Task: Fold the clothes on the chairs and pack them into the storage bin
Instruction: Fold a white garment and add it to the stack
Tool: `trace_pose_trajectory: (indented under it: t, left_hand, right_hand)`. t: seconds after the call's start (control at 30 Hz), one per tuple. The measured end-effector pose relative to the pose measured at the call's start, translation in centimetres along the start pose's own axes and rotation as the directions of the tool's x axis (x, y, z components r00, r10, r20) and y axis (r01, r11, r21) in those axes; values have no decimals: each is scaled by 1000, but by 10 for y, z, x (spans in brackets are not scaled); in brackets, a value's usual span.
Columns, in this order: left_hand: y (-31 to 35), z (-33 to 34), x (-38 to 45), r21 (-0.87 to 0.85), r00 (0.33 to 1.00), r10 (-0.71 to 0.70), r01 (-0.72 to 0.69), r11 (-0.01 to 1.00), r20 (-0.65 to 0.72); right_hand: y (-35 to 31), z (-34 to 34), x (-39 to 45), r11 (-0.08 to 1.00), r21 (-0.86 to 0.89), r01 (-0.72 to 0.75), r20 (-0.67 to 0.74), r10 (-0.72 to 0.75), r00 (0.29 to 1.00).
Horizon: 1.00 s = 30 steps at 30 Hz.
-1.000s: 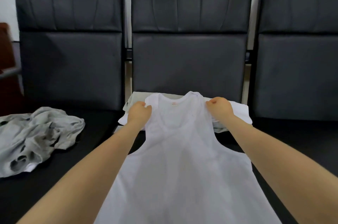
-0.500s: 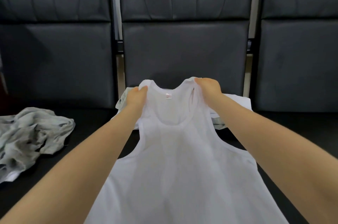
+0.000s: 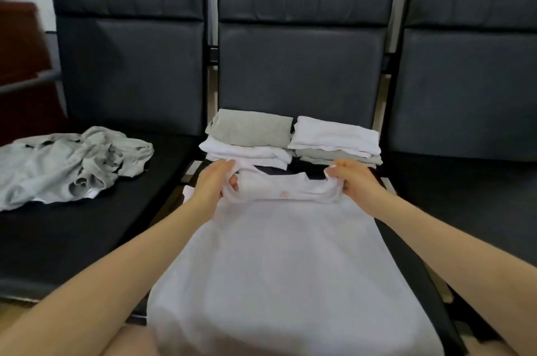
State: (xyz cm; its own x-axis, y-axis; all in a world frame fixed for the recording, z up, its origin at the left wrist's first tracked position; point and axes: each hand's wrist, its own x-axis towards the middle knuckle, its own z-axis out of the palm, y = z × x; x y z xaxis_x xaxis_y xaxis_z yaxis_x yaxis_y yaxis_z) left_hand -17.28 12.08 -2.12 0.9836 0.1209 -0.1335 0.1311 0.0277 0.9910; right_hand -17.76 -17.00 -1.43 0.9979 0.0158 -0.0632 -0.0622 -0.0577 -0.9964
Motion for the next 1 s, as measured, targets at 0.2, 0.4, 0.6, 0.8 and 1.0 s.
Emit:
trace_pose_trajectory:
  t: [0.2,0.4,0.6,0.8,1.0]
  left_hand:
    - [-19,-12,-33,583,960,15,-181,792,278]
    - [-29,-30,-23,854,962,146,-272,443,231]
    - [-27,-32,1,874,959,284,-129,468,-10]
    - [-33,-16,14,911,989,132,-111,398,63]
    - [-32,-1,18,860,965,235,-216,462,116]
  right_hand:
    - [18,-1,-33,855,-518,24,222,107,969]
    - [30,2,-11,675,-731,97,70,-68,995]
    - [28,11,11,370,-924,98,42,-157,987]
    - [31,19,17,459,-879,132,123,-50,991]
    - [31,11,19,617,-776,132,42,-158,987]
